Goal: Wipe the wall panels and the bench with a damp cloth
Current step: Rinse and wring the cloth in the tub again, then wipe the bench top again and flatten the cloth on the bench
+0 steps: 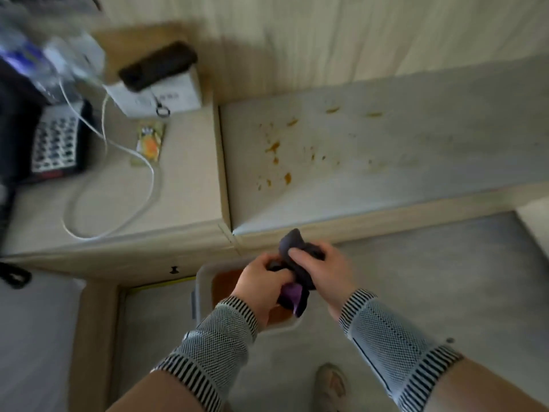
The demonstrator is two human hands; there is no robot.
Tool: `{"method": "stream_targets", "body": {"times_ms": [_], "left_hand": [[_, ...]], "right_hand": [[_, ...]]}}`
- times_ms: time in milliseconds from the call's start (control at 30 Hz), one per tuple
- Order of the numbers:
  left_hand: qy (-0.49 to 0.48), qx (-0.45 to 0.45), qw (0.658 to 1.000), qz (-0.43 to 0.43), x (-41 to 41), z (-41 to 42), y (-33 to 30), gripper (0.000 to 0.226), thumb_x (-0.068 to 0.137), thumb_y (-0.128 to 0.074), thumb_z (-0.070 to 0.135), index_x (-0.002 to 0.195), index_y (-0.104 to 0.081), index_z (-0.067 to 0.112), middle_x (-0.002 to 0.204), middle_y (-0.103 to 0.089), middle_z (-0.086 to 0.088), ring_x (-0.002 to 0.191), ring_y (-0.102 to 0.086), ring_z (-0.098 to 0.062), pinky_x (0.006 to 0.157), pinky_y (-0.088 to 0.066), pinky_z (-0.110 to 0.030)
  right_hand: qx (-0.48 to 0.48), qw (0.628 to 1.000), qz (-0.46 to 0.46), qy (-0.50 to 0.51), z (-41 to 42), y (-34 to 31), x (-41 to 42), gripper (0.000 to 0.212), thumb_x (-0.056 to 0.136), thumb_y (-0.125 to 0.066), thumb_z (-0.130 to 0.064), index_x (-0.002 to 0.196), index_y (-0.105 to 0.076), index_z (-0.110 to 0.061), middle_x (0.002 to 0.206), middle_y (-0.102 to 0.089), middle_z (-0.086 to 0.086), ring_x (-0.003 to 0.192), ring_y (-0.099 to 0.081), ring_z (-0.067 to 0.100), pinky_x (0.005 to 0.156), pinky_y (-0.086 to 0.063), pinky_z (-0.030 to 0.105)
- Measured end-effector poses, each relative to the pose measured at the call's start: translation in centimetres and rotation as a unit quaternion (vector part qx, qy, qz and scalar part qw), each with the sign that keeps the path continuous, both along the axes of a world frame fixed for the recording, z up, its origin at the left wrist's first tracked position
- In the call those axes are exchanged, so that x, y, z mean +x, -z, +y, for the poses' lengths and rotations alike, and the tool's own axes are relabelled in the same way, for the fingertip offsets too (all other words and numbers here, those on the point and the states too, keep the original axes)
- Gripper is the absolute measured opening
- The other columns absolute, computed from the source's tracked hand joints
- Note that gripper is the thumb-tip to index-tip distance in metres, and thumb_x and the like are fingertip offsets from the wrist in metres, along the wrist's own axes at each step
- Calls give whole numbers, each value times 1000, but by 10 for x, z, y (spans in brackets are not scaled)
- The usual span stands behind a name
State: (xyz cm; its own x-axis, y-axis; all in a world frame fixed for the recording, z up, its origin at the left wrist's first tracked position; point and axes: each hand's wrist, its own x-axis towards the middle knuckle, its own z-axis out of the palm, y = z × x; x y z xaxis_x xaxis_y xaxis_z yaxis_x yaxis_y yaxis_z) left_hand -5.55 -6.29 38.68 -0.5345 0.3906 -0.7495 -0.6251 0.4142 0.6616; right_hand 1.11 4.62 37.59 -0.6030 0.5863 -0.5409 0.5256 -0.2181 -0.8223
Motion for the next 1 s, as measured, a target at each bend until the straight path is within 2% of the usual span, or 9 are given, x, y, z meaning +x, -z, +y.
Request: {"method": "stream_targets", "body": {"times_ms": [100,233,333,433,500,600,767,867,1000], "left_hand": [[8,-10,1000,26,14,15,-72,25,88,-52,-10,99,-67,8,71,-68,-11,64,-62,-24,68,-53,-39],[53,-30,997,45,25,31,-148,29,90,-47,-7,101,-68,10,49,-56,-1,42,-47,-12,45,-40,-21],[148,-2,988,45,37,47,-184,21,89,-68,22,109,-70,16,87,-74,-6,65,-63,-14,57,-49,-24],[239,1,962,130,46,70,-216,42,75,-75,49,106,-69,21,100,-76,-7,88,-72,-23,81,-59,-38],[255,0,952,168,49,80,-233,38,88,-69,39,108,-69,7,98,-75,-15,91,-71,-31,83,-59,-35],[319,-2,922,219,50,86,-256,29,98,-59,30,103,-69,3,88,-71,-15,72,-63,-21,58,-49,-16],[373,-27,849,374,46,97,-302,21,98,-56,26,81,-59,14,74,-60,-5,62,-53,-13,54,-40,-21],[293,17,884,365,40,100,-325,16,97,-58,29,99,-65,15,85,-68,-7,77,-63,-22,69,-52,-32],[219,109,952,182,47,114,-347,18,97,-58,22,114,-64,17,96,-67,-6,84,-63,-22,58,-52,-29]], "right_hand": [[-8,1000,-13,9,22,-69,17,30,65,-73,-43,81,-71,-18,85,-74,7,88,-70,27,84,-55,52],[-69,992,22,107,58,-152,40,24,97,-56,-20,85,-70,-4,89,-74,16,93,-69,34,86,-56,50],[-51,993,40,98,73,-187,51,32,99,-53,-23,89,-68,4,89,-73,20,89,-70,31,79,-55,44],[-40,992,56,105,82,-223,61,33,99,-52,-24,89,-68,3,88,-72,22,84,-69,31,73,-56,44],[-53,990,65,115,83,-243,69,32,100,-51,-24,91,-69,1,89,-72,21,84,-70,31,75,-57,44],[-18,989,58,133,84,-266,87,35,98,-54,-30,89,-69,1,87,-71,23,82,-68,35,72,-55,46],[30,996,44,74,72,-303,120,32,78,-79,-24,102,-60,-14,98,-71,14,90,-69,25,84,-57,42],[70,997,-3,-13,67,-325,140,47,71,-82,-14,110,-55,-20,101,-68,6,93,-69,21,82,-57,34],[143,989,-38,12,72,-346,164,38,76,-75,-12,110,-59,-19,90,-67,4,83,-68,22,67,-54,30]]}}
